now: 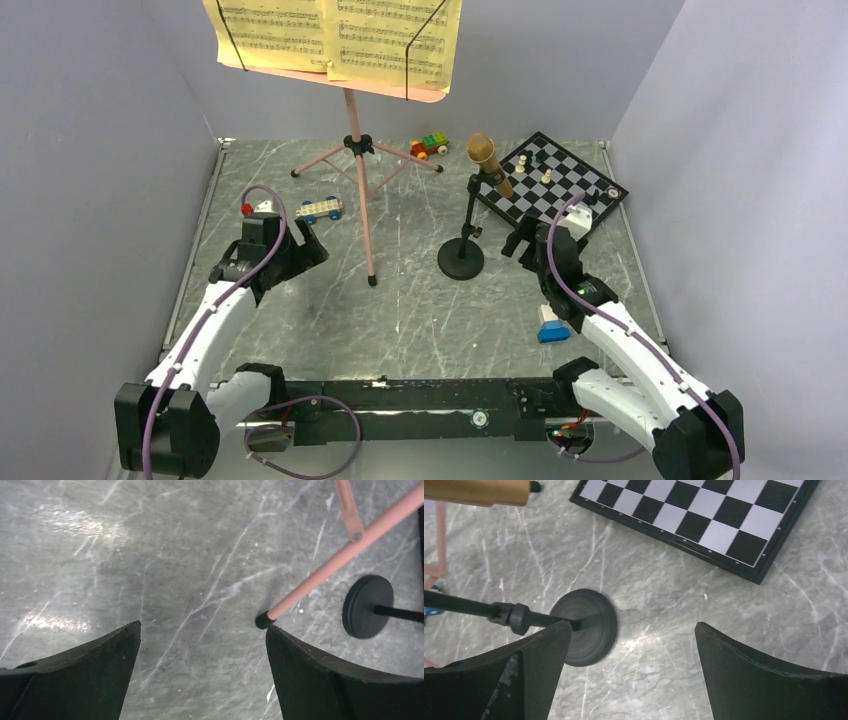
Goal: Pack up the instrument practice props
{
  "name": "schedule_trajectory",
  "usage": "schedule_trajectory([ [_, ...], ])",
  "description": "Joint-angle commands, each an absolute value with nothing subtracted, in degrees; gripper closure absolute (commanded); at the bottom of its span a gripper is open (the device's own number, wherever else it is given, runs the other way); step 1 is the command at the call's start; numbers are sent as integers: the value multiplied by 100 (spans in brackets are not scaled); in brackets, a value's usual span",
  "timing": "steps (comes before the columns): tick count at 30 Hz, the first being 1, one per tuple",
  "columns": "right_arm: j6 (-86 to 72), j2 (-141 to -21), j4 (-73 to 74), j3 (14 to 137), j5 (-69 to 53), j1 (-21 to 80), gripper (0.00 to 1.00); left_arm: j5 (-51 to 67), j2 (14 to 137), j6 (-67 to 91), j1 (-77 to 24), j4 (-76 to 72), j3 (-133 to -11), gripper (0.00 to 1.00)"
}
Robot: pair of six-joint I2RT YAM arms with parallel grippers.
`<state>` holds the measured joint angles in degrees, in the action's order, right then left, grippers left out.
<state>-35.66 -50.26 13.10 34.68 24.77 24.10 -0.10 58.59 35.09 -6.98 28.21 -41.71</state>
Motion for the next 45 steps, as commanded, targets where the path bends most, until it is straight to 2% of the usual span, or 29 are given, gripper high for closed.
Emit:
schedule_trajectory([
  [1, -3528, -5001, 1337, 3730, 2947, 2452, 0, 694, 5597, 3154, -692, 2077, -4111, 1],
  [12, -2160, -4256, 934, 3472, 1513, 2735, 3, 915, 4983, 2757, -887, 1828, -4053, 1],
  [19, -1575, -4637, 295, 3732, 2253, 3348, 2, 1141, 4738, 2712, -1111, 1491, -3914, 1],
  [29, -1164, -5480, -995, 3905, 2442, 3896, 6, 957, 4314, 2615, -1219, 1626, -3819, 1],
  [37, -1067, -6215, -2044, 3851, 2781, 4072, 17, 988, 4209, 2632, -1248, 1450, -3696, 5],
  [45, -1200, -6951, -2222, 4208, 3147, 4061, 32, 948, 4169, 2633, -1291, 1512, -3680, 5],
])
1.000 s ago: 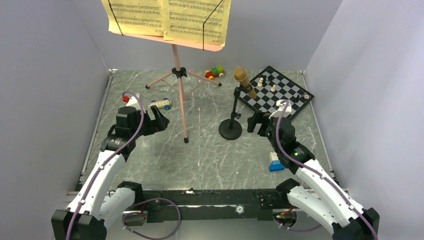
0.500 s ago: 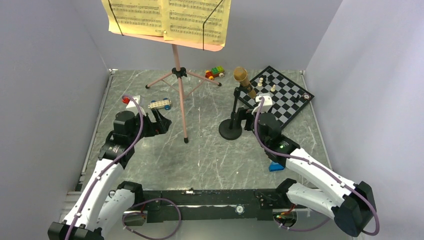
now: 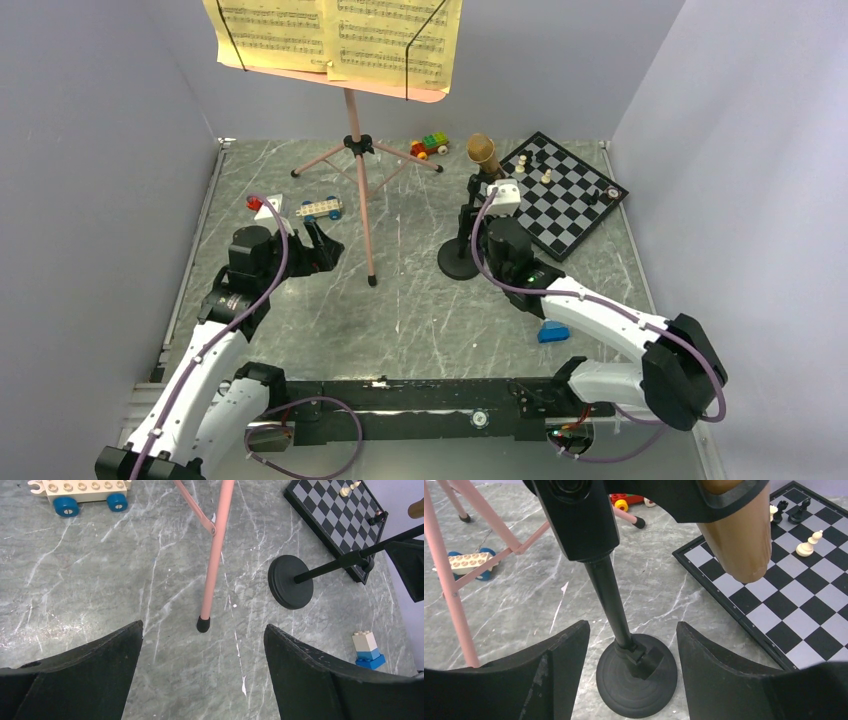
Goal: Pack up the instrument practice props
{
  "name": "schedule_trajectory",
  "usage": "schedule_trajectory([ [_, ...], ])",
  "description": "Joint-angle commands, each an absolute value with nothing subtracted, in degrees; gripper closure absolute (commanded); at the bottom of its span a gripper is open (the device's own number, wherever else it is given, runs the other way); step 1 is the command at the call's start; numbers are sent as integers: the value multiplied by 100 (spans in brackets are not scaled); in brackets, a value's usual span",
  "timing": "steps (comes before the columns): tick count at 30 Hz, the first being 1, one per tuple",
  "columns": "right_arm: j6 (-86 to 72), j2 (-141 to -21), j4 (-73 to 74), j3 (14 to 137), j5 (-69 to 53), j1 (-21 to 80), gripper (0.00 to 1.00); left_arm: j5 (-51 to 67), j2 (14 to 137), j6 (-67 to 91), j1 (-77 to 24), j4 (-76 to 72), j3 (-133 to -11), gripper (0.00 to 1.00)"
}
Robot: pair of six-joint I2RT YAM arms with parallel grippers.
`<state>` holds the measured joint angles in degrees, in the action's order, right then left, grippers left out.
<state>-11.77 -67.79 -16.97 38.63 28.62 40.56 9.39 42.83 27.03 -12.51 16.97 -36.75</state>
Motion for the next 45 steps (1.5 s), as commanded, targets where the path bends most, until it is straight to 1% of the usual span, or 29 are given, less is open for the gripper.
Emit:
schedule_trajectory([
  [1, -1182, -7026, -2240, 4244, 3141, 4065, 33, 930, 4160, 2629, -1292, 1526, -3682, 5],
  [8, -1127, -7381, -2398, 4356, 3148, 4036, 45, 896, 4152, 2610, -1301, 1553, -3698, 5],
  [15, -1099, -7506, -2374, 4382, 3082, 4025, 62, 852, 4175, 2597, -1310, 1647, -3759, 7],
  [16, -1092, -7496, -2365, 4370, 3054, 4025, 67, 840, 4175, 2593, -1310, 1652, -3761, 7],
  [18, -1081, -7469, -2340, 4351, 2979, 4025, 73, 827, 4175, 2584, -1310, 1659, -3770, 7],
  [19, -1074, -7438, -2331, 4332, 2932, 4025, 77, 820, 4175, 2584, -1310, 1665, -3777, 7],
  [21, -1045, -7394, -2234, 4353, 2879, 4025, 95, 817, 4179, 2588, -1310, 1678, -3786, 7],
  [22, -1046, -7385, -2180, 4380, 2867, 4028, 100, 810, 4183, 2592, -1311, 1676, -3788, 7],
  [27, -998, -7238, -1996, 4386, 2683, 4034, 100, 763, 4118, 2610, -1314, 1690, -3781, 8],
  [31, -799, -6933, -1946, 4325, 2022, 4088, 100, 696, 4007, 2602, -1316, 1664, -3775, 8],
  [39, -559, -6173, -1471, 4255, 1246, 4578, 100, 697, 3822, 2663, -1318, 1431, -3751, 3],
  [45, -487, -5797, -1888, 3844, 762, 5129, 100, 1080, 3640, 2845, -1314, 717, -3495, 1],
])
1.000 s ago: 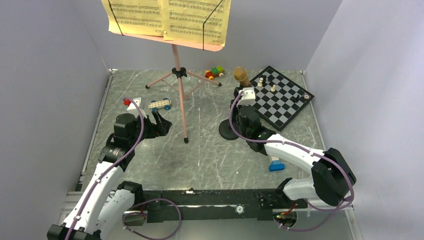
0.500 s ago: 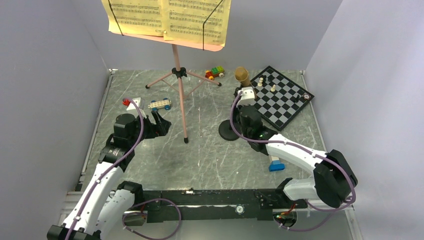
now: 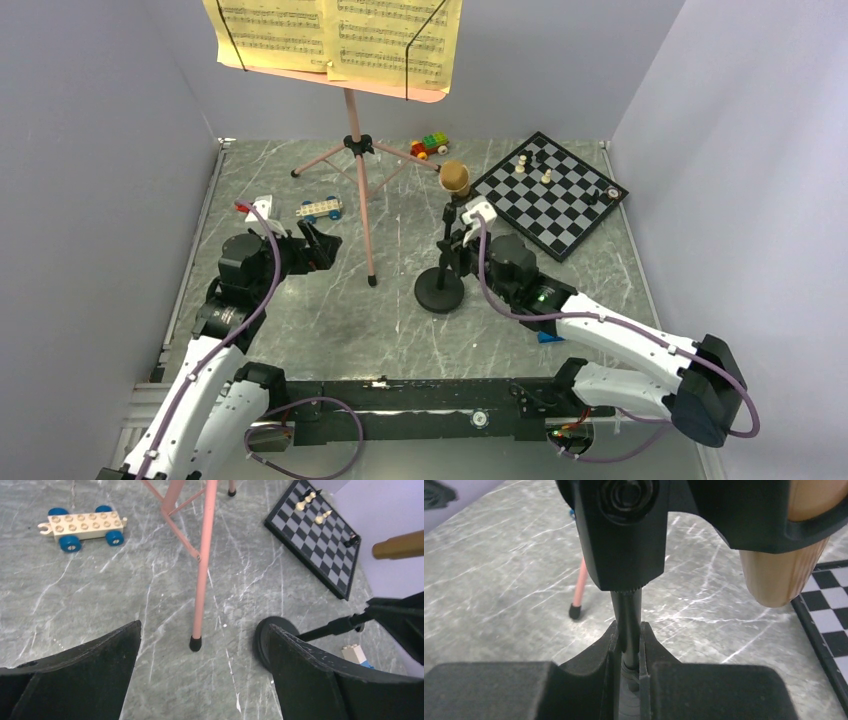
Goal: Pack up the instrument practice props
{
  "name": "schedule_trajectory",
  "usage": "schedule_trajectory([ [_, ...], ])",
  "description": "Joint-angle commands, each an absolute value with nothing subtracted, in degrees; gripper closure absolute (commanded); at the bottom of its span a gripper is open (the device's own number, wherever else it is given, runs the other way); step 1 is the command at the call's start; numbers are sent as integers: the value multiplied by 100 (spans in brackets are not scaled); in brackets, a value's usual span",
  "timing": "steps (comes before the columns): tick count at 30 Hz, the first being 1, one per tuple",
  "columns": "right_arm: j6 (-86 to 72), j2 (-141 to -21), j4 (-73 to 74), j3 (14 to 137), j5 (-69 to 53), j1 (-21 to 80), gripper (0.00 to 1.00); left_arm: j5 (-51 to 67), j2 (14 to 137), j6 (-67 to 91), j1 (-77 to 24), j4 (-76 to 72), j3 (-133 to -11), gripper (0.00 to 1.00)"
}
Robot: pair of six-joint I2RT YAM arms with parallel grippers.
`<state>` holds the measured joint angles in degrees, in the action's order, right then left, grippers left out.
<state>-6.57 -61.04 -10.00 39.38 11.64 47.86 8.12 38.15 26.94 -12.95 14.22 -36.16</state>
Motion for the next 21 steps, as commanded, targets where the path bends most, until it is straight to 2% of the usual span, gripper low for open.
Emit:
schedule_trajectory([
  [1, -443, -5821, -1995, 3796, 805, 5282, 100, 1023, 3610, 2940, -1318, 630, -3452, 1],
  [8, -371, -6301, -2513, 3840, 747, 6097, 100, 778, 3444, 3163, -1310, 549, -3379, 1],
  [13, -56, -6719, -3111, 3906, 749, 6558, 100, 217, 3766, 3632, -1266, 1473, -3752, 1],
  [17, 202, -7043, -3462, 4120, 663, 6695, 100, 628, 4193, 3341, -1200, 1990, -4202, 1],
  [21, 209, -7417, -3474, 4283, 610, 6697, 100, 842, 3848, 3233, -1195, 1667, -3939, 1],
])
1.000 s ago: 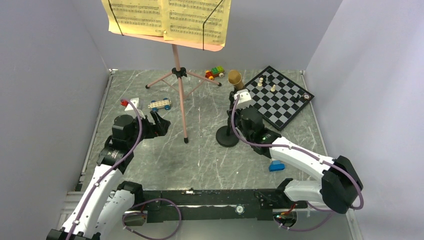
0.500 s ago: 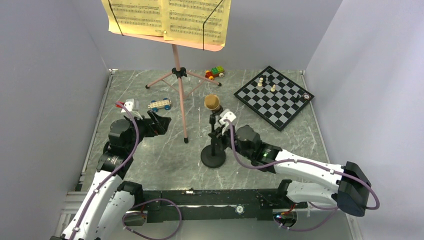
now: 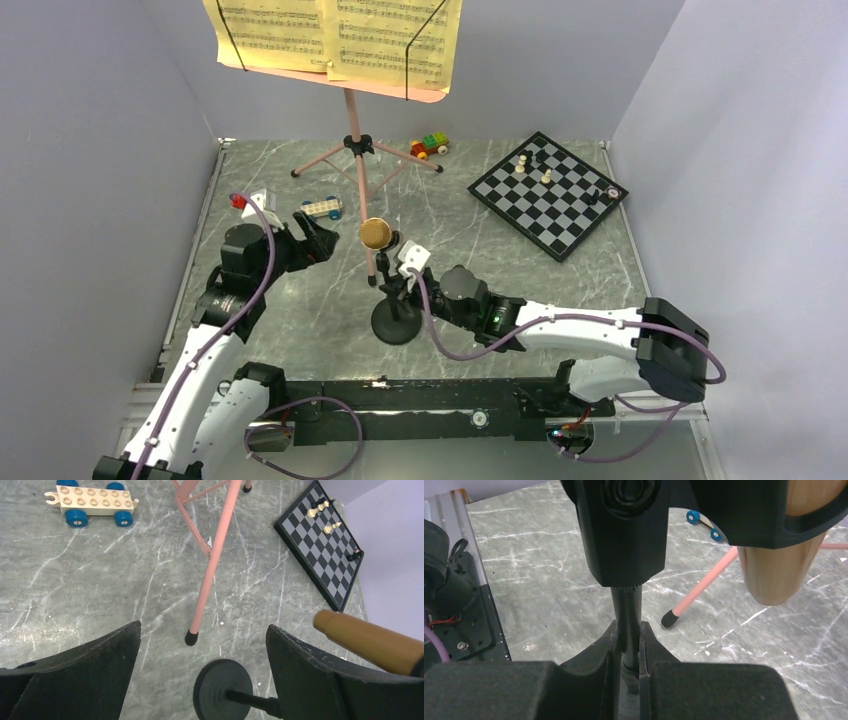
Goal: Pack up the instrument practice props
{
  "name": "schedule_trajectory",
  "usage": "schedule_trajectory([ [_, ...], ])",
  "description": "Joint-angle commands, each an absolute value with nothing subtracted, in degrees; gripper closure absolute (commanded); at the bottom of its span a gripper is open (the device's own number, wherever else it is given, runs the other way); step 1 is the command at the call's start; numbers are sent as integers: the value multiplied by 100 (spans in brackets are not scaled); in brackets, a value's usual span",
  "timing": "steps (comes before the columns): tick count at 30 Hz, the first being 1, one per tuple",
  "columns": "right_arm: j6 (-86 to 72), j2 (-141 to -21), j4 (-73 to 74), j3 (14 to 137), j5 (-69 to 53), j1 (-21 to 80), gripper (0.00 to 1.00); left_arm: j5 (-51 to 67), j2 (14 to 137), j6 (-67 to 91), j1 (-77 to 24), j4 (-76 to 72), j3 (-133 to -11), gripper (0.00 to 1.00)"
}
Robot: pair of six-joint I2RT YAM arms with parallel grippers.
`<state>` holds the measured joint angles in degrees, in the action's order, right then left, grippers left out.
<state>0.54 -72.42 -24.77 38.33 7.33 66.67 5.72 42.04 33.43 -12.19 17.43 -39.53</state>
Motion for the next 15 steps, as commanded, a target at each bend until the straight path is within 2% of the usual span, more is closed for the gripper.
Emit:
schedule_trajectory([
  [1, 178, -7491, -3464, 4282, 628, 6697, 100, 879, 3683, 3189, -1195, 1538, -3819, 1],
  [6, -266, -7607, -3300, 4155, 729, 6697, 100, 1024, 3216, 2939, -1195, 1344, -3592, 1],
  [7, -350, -7592, -3216, 4131, 756, 6697, 93, 1071, 3268, 2902, -1195, 1397, -3628, 1],
  [10, -547, -7491, -2937, 4047, 866, 6692, 57, 1216, 3311, 2832, -1195, 1370, -3629, 1],
  [11, -608, -7456, -2863, 4029, 933, 6697, 50, 1247, 3280, 2824, -1195, 1292, -3588, 1],
  [15, -739, -7318, -2582, 4000, 1142, 6697, 32, 1336, 3168, 2831, -1195, 996, -3388, 1],
])
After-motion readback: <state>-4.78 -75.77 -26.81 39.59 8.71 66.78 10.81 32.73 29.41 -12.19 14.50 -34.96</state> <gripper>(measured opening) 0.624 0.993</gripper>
